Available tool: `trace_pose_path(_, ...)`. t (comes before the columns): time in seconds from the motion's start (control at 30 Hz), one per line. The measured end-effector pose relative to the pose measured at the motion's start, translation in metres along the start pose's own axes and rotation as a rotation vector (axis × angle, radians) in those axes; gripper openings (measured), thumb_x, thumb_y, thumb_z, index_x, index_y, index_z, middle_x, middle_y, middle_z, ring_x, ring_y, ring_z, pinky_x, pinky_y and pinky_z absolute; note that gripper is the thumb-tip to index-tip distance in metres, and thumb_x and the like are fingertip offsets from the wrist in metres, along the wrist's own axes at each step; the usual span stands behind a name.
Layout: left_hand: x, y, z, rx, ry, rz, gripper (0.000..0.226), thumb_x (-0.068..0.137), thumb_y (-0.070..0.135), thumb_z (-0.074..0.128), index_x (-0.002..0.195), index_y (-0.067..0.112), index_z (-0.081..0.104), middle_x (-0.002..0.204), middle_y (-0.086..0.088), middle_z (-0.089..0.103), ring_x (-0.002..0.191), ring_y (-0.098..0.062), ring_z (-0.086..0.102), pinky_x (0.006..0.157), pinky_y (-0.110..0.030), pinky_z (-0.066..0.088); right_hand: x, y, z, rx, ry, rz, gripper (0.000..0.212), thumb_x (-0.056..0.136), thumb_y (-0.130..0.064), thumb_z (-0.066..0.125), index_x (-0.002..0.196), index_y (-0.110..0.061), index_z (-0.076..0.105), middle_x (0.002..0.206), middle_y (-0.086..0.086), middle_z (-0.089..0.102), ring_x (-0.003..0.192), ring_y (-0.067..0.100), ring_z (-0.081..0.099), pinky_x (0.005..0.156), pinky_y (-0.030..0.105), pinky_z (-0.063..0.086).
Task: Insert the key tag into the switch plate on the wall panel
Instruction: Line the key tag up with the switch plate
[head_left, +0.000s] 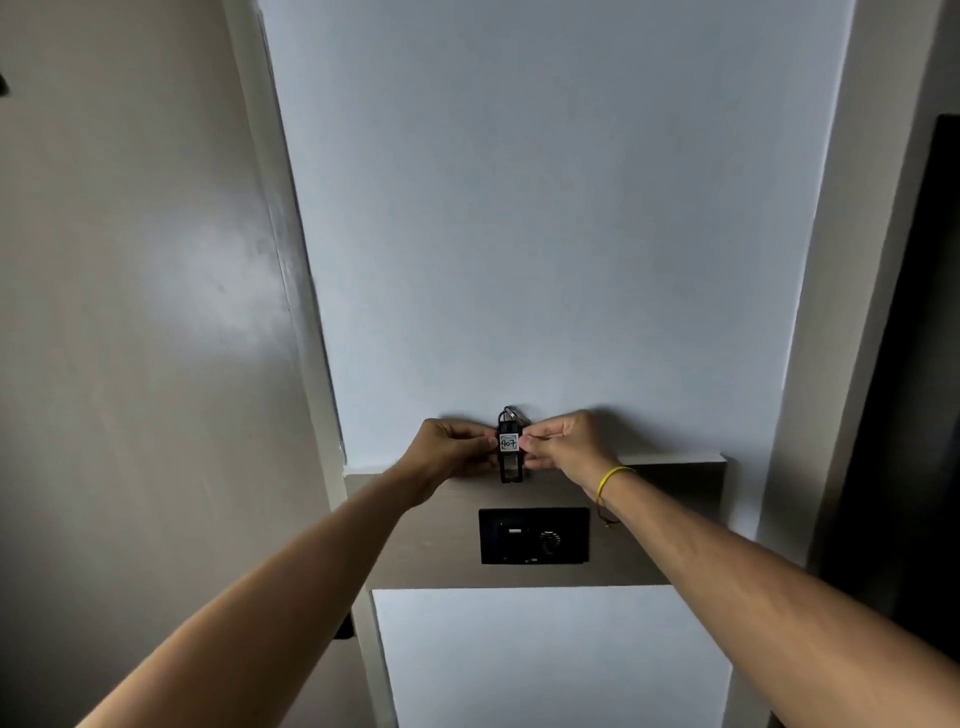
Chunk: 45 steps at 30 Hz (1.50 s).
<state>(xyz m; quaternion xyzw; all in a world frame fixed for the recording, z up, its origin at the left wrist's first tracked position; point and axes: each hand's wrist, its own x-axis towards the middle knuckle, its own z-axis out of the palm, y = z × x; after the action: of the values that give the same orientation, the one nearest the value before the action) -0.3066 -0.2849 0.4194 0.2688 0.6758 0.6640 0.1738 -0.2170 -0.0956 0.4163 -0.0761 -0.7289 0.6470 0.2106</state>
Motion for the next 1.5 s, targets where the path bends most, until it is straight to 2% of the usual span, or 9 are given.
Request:
trace_pose_path(0.17,0.011,-0.007,-0.002,-0.009,-0.021,-0.007,0.014,0.089,0.004,0.077,0.102,-0.002,0.081,0.094,-0.020,0.078,0.084,-0.022,0.074,0.081,-0.026,0.064,0.007,0.009,-0.002,0.008,0.008,-0.018,0.024,0.081,0.003,0.080,0.102,0.012,0.074,0.101,0.029,0.074,0.079,0.032,0.072,0.064,0.027,0.065)
trace_pose_path(0.3,0.015,-0.012,-0.003,-0.004,-0.033,0.011,0.018,0.090,0.004,0.076,0.105,-0.005,0.079,0.097,-0.021,0.078,0.087,-0.022,0.074,0.081,-0.026,0.063,0.012,0.016,-0.002,0.000,0.008,-0.015,0.027,0.081,0.002,0.079,0.105,0.012,0.073,0.102,0.028,0.075,0.077,0.032,0.073,0.066,0.028,0.066)
trace_pose_path(0.4,0.016,-0.011,-0.004,-0.023,-0.037,0.014,0.022,0.089,0.004,0.077,0.108,-0.007,0.077,0.103,-0.025,0.076,0.090,-0.025,0.073,0.083,-0.027,0.064,0.011,0.015,-0.004,-0.009,0.009,-0.028,0.024,0.082,0.002,0.079,0.104,0.010,0.074,0.100,0.026,0.075,0.071,0.027,0.073,0.066,0.028,0.066)
trace_pose_path(0.53,0.015,-0.016,-0.002,-0.024,-0.031,0.023,0.021,0.090,0.004,0.076,0.108,-0.007,0.077,0.097,-0.023,0.076,0.085,-0.021,0.074,0.084,-0.026,0.063,0.011,0.018,-0.003,-0.023,0.010,-0.031,0.021,0.082,0.001,0.078,0.102,0.007,0.075,0.095,0.019,0.075,0.070,0.025,0.074,0.067,0.028,0.066)
trace_pose_path(0.67,0.015,-0.021,-0.002,-0.047,-0.028,0.044,0.023,0.091,0.004,0.076,0.108,-0.010,0.075,0.096,-0.021,0.077,0.084,-0.020,0.075,0.081,-0.024,0.062,0.009,0.019,-0.001,-0.029,0.012,-0.049,0.011,0.083,0.001,0.079,0.088,-0.009,0.077,0.092,0.018,0.076,0.068,0.019,0.074,0.066,0.026,0.065)
trace_pose_path(0.83,0.013,-0.022,0.000,-0.050,-0.024,0.057,0.023,0.091,0.003,0.075,0.109,-0.010,0.075,0.101,-0.023,0.075,0.089,-0.023,0.073,0.082,-0.023,0.062,0.006,0.021,0.002,-0.062,0.043,-0.055,0.020,0.084,0.000,0.077,0.104,0.006,0.074,0.084,0.012,0.075,0.060,0.008,0.073,0.063,0.020,0.063)
trace_pose_path(1.07,0.012,-0.020,0.000,-0.063,-0.027,0.052,0.013,0.090,0.001,0.075,0.102,-0.005,0.078,0.087,-0.014,0.078,0.078,-0.015,0.075,0.077,-0.021,0.062,0.004,0.021,0.003,-0.084,0.059,-0.066,0.024,0.084,-0.001,0.078,0.107,0.005,0.074,0.087,0.012,0.075,0.062,0.009,0.073,0.062,0.019,0.062)
trace_pose_path(1.2,0.011,-0.019,0.000,-0.059,-0.030,0.055,0.014,0.091,0.002,0.075,0.102,-0.004,0.078,0.093,-0.019,0.077,0.081,-0.017,0.074,0.080,-0.022,0.062,0.004,0.021,0.003,-0.081,0.063,-0.067,0.025,0.085,0.000,0.077,0.108,0.007,0.073,0.088,0.014,0.075,0.063,0.009,0.072,0.063,0.019,0.062)
trace_pose_path(1.5,-0.004,-0.020,0.010,0.016,0.035,0.119,0.012,0.093,0.000,0.072,0.103,0.002,0.079,0.082,-0.001,0.080,0.073,-0.007,0.072,0.071,-0.018,0.059,-0.008,0.019,0.006,-0.135,0.058,-0.111,0.011,0.086,-0.004,0.076,0.093,-0.012,0.074,0.093,0.017,0.076,0.067,0.013,0.073,0.063,0.023,0.062)
